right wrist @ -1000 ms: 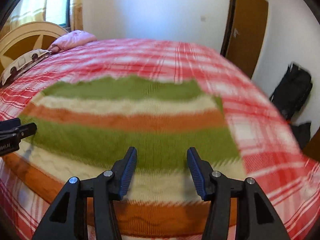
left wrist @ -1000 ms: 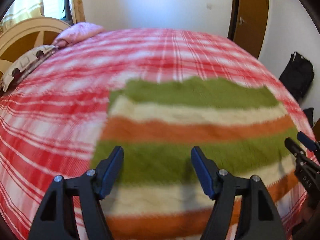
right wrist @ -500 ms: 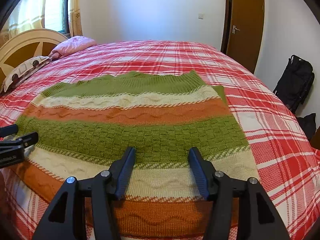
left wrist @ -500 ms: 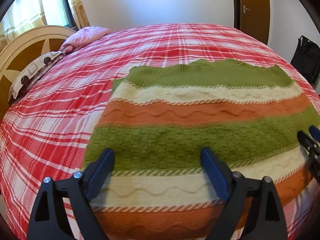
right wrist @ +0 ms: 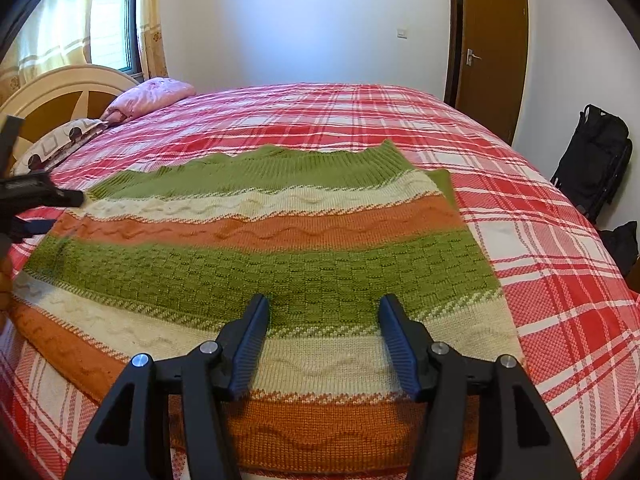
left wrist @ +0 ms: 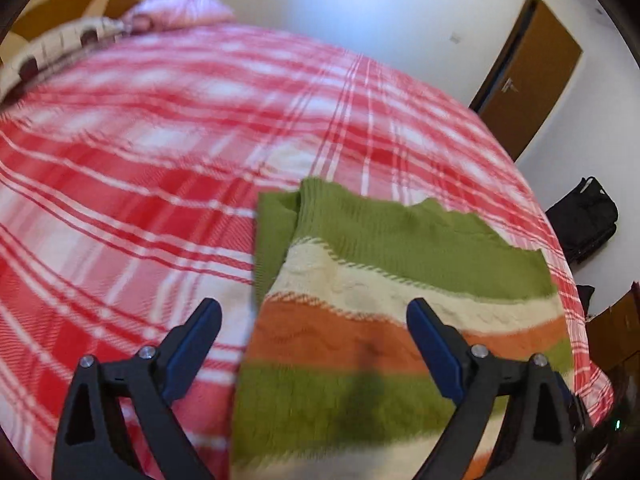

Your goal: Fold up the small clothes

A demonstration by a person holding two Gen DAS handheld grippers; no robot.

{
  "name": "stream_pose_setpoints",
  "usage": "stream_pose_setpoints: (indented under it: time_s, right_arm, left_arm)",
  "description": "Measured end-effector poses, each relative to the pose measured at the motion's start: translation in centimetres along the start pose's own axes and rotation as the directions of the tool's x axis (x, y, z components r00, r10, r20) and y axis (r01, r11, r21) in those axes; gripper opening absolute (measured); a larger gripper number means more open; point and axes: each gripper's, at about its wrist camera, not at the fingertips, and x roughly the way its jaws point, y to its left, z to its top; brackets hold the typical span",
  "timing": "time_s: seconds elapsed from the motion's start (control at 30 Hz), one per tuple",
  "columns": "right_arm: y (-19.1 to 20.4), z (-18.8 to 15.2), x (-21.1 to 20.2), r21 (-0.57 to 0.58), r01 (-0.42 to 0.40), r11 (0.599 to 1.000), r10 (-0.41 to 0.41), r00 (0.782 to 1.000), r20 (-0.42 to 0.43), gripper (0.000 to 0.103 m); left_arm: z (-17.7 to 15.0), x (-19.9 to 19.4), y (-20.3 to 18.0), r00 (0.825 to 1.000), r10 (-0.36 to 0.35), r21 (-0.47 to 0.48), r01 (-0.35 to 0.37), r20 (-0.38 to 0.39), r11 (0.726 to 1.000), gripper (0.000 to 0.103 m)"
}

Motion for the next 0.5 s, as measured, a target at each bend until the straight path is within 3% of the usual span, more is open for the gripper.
stream_pose_setpoints:
  time_s: [0.13,0.27,0.33,0.5]
  right_arm:
    - [0.1,0.0,0.0,-0.002,-0.003,1.000,0.003,1.000,0.000,0.060]
    - [0.2,0.0,0.0,-0.003,0.000,1.000,0.000,1.000,0.001,0.061]
    - [0.3,0.0,0.0,-0.005,0.003,1.000,-0.003,1.000,0.002,0.061]
    - [0.3,0.1,0.0,-0.007,0.003,1.000,-0.003,1.000,0.002,0.061]
  left_arm:
    - [-0.3,3.1,-0.4,0.998,-0.003,-0.024,0.002,-0.062,1.000,0.083]
    - [-0.7,2.8,-0.6,1.000,-0.004,-0.011,0.004,-0.023,1.000,0.082]
    - [-0.7,2.5,0.1,0.999,-0.033,-0.033,0.032,-0.018,0.999,0.077]
    - [-0.6,1.6,2.8,0.991,-0.134,-0.151,0.130,-0.017,0.980,0.029]
